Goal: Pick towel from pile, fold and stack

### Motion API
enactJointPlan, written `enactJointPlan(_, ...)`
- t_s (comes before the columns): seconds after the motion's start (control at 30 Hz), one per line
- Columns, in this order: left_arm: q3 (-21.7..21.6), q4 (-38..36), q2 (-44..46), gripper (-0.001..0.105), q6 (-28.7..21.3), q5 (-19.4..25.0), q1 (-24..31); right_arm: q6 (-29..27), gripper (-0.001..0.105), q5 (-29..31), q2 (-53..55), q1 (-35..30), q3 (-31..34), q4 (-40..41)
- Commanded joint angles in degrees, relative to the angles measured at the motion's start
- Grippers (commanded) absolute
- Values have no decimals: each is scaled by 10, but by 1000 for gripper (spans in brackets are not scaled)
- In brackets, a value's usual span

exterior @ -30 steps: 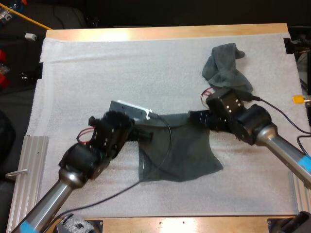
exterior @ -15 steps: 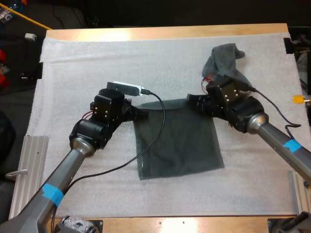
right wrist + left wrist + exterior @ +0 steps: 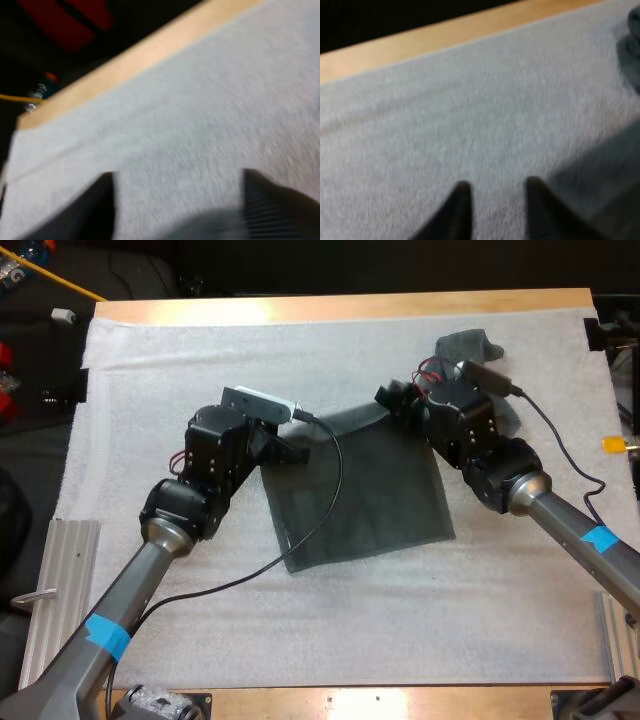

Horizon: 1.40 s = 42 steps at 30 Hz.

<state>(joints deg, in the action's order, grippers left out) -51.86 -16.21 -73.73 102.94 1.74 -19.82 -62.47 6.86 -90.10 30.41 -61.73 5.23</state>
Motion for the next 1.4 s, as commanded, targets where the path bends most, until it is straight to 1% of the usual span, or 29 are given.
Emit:
enactJointPlan(0.0, -16, 1, 5, 60, -1, -3, 0, -25, 90, -7, 7, -3, -1, -16)
enactJointPlan(0.03, -24, -6, 7, 71, -1, -3, 0, -43, 89, -7, 12, -3, -1, -16)
enactJointPlan(0.07, -29, -16, 9, 76, -1, -3, 0, -59, 88, -7, 16, -3, -1, -12)
enactJointPlan(0.13, -47, -47, 20, 69, -1, -3, 0, -100, 87, -7, 32, -3, -1, 1)
enactJointPlan(0.17, -50, -52, 25, 67, -1, -3, 0, -111, 87, -7, 36, -3, -1, 4)
enactJointPlan(0.2, -55, -66, 31, 65, -1, -3, 0, -134, 87, -7, 47, -3, -1, 13)
enactJointPlan(0.23, -58, -76, 40, 64, -1, -3, 0, -153, 87, -7, 59, -3, -1, 22)
enactJointPlan(0.3, -58, -90, 55, 64, -1, -3, 0, -174, 87, -7, 79, -3, -1, 43)
enactJointPlan(0.43, -58, -137, 100, 64, -1, -3, 0, -202, 87, -7, 131, -3, -1, 103)
enactJointPlan(0.6, -58, -203, 159, 64, -1, -3, 0, -203, 87, -7, 194, -3, -1, 174)
enactJointPlan(0.67, -58, -225, 183, 64, -1, -11, 0, -203, 87, -7, 216, -3, -1, 198)
enactJointPlan(0.77, -58, -259, 222, 64, -1, -31, 0, -203, 87, -10, 252, -3, -1, 240)
enactJointPlan(0.87, -58, -295, 258, 64, 1, -63, 0, -203, 87, -22, 290, -3, -1, 289)
enactJointPlan(0.93, -58, -327, 281, 64, 1, -93, 0, -203, 87, -33, 316, -3, -1, 329)
enactJointPlan(1.0, -58, -356, 299, 64, 1, -111, 0, -203, 87, -33, 335, -1, -1, 363)
enactJointPlan(1.1, -58, -416, 314, 64, 1, -127, 0, -200, 87, -33, 368, -1, -1, 428)
enactJointPlan(1.23, -58, -482, 327, 64, 1, -132, 0, -199, 87, -33, 394, -1, -1, 503)
enactJointPlan(1.27, -58, -489, 327, 64, 1, -132, 0, -198, 87, -33, 396, -1, -1, 514)
enactJointPlan(1.37, -54, -503, 327, 64, 1, -151, 0, -195, 87, -33, 399, -1, -1, 560)
